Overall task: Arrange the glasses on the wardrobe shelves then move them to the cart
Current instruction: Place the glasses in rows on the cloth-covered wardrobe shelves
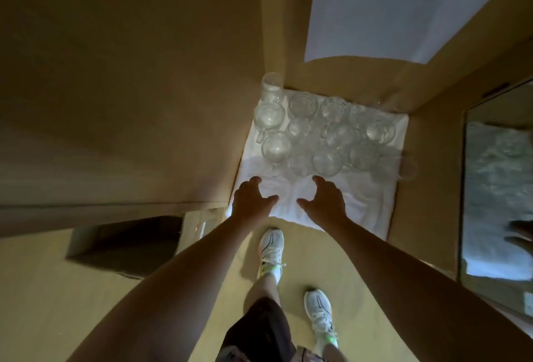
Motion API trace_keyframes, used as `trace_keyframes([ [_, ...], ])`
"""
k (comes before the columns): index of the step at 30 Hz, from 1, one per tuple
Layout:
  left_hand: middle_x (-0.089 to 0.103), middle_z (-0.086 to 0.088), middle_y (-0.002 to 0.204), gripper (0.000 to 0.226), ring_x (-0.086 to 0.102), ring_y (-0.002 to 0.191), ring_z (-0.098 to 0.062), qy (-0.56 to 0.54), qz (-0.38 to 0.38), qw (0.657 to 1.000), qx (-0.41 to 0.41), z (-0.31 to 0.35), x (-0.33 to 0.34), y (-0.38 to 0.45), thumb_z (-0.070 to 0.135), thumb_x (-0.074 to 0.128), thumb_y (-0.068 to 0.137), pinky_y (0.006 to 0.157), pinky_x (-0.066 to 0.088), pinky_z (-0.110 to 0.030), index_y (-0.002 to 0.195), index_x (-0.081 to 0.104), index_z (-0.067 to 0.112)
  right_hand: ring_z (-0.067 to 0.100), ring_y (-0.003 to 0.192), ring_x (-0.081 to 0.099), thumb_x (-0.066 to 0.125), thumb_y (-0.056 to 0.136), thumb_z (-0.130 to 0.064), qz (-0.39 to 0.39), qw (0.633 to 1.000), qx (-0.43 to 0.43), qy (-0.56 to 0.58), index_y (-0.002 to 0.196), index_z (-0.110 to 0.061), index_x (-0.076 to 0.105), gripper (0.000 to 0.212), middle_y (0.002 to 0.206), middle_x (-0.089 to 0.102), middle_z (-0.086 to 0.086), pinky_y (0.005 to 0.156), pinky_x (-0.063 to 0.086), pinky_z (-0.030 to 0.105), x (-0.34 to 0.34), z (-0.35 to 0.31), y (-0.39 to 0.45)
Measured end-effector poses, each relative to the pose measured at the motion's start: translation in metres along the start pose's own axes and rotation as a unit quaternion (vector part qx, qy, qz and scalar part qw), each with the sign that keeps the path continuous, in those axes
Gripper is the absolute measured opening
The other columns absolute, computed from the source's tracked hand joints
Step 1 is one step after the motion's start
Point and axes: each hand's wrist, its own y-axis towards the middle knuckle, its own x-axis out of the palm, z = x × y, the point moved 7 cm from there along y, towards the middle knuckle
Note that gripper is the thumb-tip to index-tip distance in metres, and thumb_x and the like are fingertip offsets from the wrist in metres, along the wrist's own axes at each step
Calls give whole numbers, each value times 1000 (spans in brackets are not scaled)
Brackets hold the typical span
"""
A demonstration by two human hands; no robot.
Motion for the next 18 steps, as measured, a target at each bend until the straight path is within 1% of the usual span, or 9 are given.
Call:
trace_keyframes([
  [3,48,-8,150,75,46,138,-26,12,-15,1000,-4,3,6,23,46,72,88,105,42,-36,150,40,18,34,139,42,74,89,-41,16,1000,9,24,154,-16,34,80,149,46,16,110,38,41,3,-1,21],
  [5,49,-8,149,73,49,136,-27,9,-25,1000,-14,5,11,37,45,71,89,105,44,-36,150,41,18,33,140,40,74,89,-39,33,999,15,38,153,-16,34,79,149,45,15,110,38,39,3,-1,34],
  [7,51,-8,146,71,53,131,-27,1,-31,999,-27,7,15,52,45,71,90,97,47,-33,149,42,19,33,141,36,74,90,-38,46,998,13,42,154,-16,32,80,153,39,14,110,36,39,5,-1,47],
  [9,50,-7,146,69,54,129,-26,-13,-35,998,-42,9,21,65,45,70,90,87,43,-28,148,42,20,34,143,32,73,90,-39,49,998,0,33,157,-18,26,84,158,31,12,111,35,38,9,-3,60],
  [10,50,-6,147,69,54,128,-25,-19,-36,998,-50,8,24,71,45,70,91,86,41,-27,148,42,20,33,143,30,73,90,-39,46,999,-10,25,158,-19,22,87,159,27,11,111,35,38,12,-5,66],
  [14,49,-5,148,64,52,131,-24,-24,-39,997,-70,6,41,93,38,68,92,89,40,-26,149,42,21,33,141,30,76,87,-37,37,999,-39,7,160,-25,16,95,162,22,8,108,38,40,24,-6,84],
  [18,52,-7,145,62,52,130,-25,-56,-40,992,-106,0,55,112,37,67,93,93,43,-30,148,43,20,32,139,33,81,82,-35,50,997,-52,19,158,-24,20,99,159,28,9,109,40,42,34,-1,92],
])
